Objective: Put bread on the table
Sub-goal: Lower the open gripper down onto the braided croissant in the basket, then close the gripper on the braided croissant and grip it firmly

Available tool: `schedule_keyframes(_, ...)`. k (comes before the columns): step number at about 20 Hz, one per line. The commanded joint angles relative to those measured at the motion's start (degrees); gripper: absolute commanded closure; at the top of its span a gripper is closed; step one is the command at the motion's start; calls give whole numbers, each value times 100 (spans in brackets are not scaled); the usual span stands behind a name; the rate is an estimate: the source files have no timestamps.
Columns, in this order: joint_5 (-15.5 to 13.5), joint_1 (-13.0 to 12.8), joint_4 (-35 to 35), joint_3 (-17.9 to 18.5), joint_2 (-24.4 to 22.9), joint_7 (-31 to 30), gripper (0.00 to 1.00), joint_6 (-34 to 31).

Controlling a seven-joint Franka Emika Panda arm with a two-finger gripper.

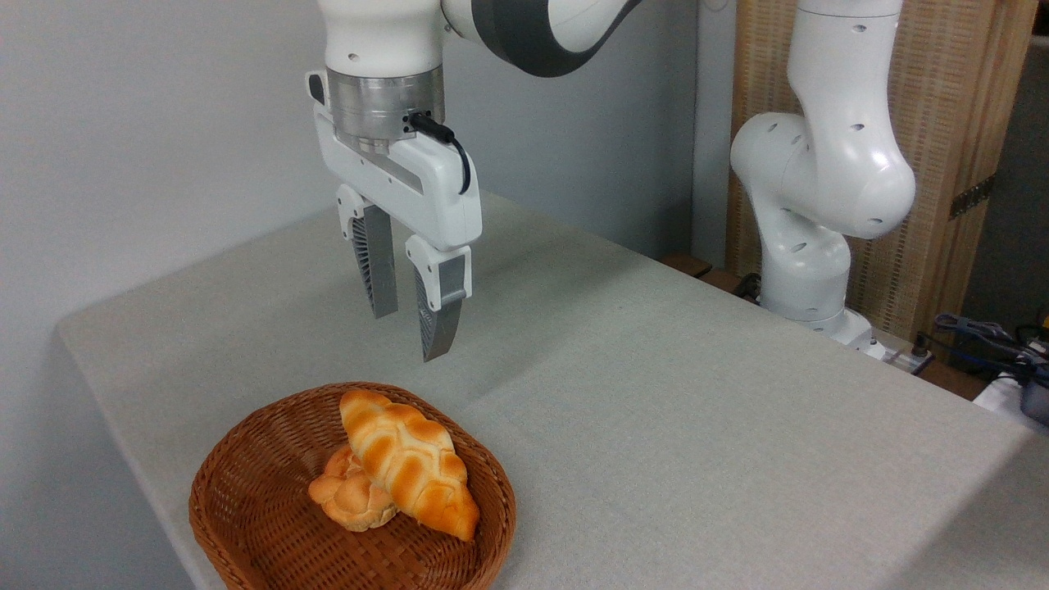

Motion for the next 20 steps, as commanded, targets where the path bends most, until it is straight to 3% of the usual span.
schedule_keyframes(1,79,-23,84,22,-17,24,0,-20)
schedule_keyframes(6,79,29,58,83,123,120,0,630)
schedule_keyframes(14,79,38,40,163,527,1060,0,965)
schedule_keyframes(20,79,30,40,163,677,2701,0,965)
